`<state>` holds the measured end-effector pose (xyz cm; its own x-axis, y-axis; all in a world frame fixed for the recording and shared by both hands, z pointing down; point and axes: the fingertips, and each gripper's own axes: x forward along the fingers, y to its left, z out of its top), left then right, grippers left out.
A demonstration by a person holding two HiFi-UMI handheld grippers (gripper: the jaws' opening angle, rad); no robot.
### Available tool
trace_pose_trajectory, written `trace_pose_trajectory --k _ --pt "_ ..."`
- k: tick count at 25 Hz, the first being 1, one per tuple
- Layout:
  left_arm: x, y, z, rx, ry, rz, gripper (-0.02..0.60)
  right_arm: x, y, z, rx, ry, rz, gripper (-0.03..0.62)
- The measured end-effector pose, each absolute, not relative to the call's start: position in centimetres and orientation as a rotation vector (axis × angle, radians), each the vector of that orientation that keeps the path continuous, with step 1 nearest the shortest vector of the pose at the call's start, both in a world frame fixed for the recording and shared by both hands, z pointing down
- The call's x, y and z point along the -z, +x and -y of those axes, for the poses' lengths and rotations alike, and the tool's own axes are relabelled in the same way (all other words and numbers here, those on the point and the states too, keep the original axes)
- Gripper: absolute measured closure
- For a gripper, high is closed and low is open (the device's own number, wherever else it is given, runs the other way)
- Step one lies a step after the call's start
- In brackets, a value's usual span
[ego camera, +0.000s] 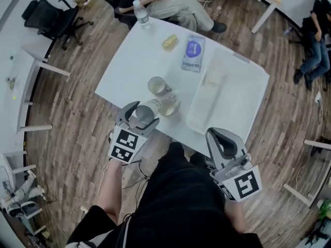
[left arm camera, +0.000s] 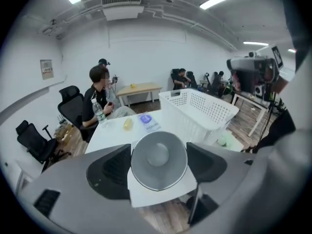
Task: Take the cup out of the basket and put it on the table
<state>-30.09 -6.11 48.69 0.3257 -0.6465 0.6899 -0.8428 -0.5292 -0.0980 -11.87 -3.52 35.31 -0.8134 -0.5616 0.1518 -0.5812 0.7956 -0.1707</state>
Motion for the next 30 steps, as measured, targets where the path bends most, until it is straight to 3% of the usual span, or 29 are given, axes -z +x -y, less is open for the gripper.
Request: trace_pose_trajectory --k 5,10,27,30 --pt "-56.7 -35.9 5.7 -1.366 2.148 1.29 0.221 -36.0 -14.4 3.7 -0.333 0.859 2.863 0.568" --pt "-62.1 -37.5 5.2 -1.518 2.115 1.06 0.219 -36.8 -16.2 3.3 -0.348 0.872 2.821 0.568" --pt "-66.2 -34.9 6.0 -1.398 2.121 0.874 0.216 -37.6 -14.8 4.4 -0.376 0.94 2.783 0.568" --pt "-66.0 -35.0 6.0 -1.374 2.122 0.905 0.183 -37.4 -14.7 4.2 -0.374 0.939 2.783 0.568"
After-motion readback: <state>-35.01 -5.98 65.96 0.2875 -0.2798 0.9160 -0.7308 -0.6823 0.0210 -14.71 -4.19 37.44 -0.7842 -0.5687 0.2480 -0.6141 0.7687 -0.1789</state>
